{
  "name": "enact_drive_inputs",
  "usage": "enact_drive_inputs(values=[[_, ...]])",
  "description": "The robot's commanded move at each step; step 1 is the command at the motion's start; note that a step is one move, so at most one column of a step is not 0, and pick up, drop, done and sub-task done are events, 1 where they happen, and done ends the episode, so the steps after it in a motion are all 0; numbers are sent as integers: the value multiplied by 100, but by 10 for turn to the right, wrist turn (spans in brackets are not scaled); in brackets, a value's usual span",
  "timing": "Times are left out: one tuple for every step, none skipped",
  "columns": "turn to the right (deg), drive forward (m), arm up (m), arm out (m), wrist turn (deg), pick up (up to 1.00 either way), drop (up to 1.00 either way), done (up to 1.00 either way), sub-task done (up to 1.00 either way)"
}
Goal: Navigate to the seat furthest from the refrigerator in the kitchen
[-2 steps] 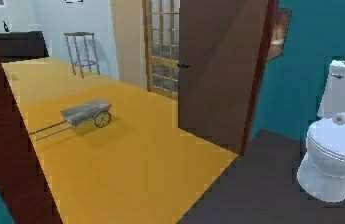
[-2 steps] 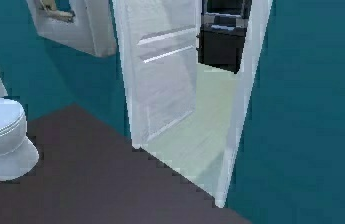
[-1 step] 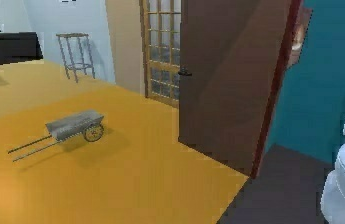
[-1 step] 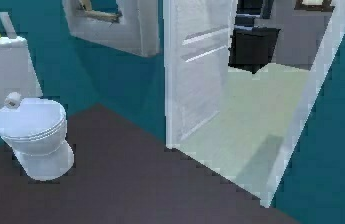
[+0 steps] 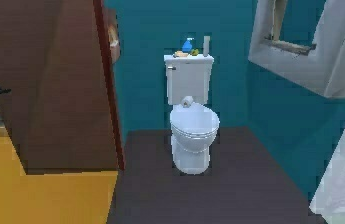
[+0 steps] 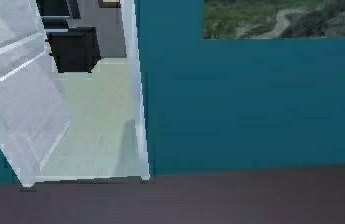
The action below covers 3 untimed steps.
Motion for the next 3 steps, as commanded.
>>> enact_drive_inputs(values=[[120, 0, 0, 0, 0, 0, 0, 0, 0], [0, 10, 0, 0, 0, 0, 0, 0, 0], [-450, 0, 0, 0, 0, 0, 0, 0, 0]])
